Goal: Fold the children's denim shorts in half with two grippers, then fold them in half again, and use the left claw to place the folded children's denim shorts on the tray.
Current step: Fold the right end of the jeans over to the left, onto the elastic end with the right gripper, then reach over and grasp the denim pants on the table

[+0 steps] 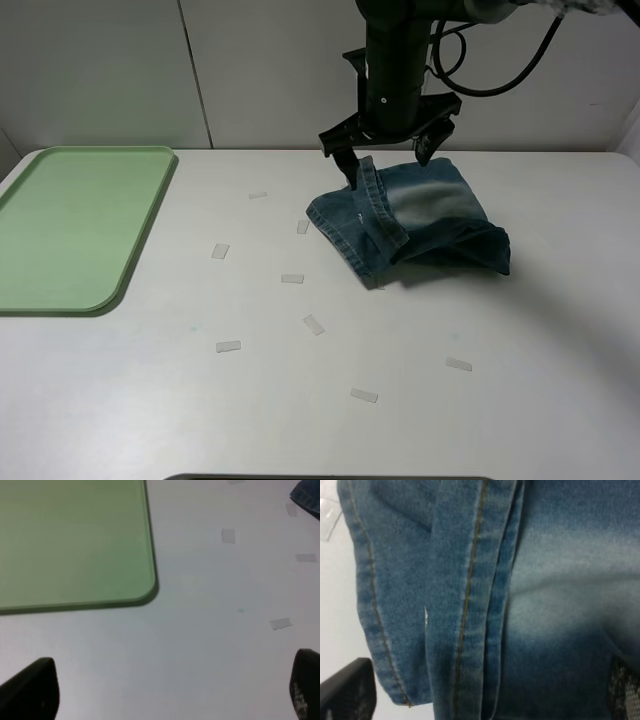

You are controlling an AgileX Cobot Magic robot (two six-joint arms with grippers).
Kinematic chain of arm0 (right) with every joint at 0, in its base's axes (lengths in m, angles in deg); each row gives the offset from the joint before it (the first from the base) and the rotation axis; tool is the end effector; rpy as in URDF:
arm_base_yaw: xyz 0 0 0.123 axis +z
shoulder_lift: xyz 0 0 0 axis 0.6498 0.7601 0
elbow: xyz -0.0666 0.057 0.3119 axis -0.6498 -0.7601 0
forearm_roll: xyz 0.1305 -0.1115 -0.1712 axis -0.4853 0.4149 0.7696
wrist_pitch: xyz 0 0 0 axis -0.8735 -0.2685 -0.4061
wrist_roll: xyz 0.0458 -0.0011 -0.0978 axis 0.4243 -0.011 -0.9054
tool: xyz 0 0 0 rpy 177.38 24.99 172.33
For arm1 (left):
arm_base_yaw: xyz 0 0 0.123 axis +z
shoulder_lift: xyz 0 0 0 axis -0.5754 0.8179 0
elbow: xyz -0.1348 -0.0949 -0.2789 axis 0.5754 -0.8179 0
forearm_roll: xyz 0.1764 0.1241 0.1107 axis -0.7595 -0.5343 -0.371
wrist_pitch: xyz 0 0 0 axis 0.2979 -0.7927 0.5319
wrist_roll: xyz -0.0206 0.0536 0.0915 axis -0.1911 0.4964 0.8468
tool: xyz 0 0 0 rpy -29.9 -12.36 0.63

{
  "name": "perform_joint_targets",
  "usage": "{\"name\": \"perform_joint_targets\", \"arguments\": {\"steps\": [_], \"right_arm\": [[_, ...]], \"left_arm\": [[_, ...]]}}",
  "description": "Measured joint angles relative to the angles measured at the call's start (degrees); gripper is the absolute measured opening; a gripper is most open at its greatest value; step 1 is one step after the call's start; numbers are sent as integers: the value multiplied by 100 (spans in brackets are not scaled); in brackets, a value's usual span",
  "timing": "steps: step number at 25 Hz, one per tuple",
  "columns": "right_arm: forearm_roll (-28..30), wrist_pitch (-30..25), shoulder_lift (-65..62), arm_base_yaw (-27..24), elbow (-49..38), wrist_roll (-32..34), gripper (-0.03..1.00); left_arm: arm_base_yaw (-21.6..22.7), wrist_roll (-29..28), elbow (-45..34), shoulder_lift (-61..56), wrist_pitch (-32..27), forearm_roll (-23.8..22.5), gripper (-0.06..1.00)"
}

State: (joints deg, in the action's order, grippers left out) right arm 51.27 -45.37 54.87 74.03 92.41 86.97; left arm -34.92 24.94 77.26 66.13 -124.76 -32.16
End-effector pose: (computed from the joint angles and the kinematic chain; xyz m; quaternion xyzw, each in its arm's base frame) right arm 0.3938 0.2359 0.2379 -0.1496 0.9820 -0.0611 0.0982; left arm -0.0358 -0.0048 0.2612 0.0110 0.8550 -0.0161 0.5182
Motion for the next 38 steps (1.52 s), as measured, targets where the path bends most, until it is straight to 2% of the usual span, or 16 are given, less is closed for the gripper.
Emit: {"name": "perform_joint_targets", "arguments": {"steps": [12, 22, 29, 32, 36, 38], "right_arm": [[185, -5, -911, 0, 0, -241, 69], [-713, -9, -1924, 0, -71, -1219, 69], [-917, -9, -2933, 0, -1149, -1767, 69], [-834, -14, -3205, 0, -1699, -1844, 69], [-166, -4, -3076, -10, -2230, -1418, 69], [94, 166, -2823, -94, -2343, -1238, 69]], "left_arm": [[0, 0, 0, 0, 0, 0, 91], [0, 0, 0, 0, 6, 0, 91], [0, 0, 0, 0, 6, 0, 91], [0, 0, 0, 0, 6, 0, 91], [0, 1, 0, 0, 6, 0, 91], [0, 6, 0, 0, 6, 0, 91]]}}
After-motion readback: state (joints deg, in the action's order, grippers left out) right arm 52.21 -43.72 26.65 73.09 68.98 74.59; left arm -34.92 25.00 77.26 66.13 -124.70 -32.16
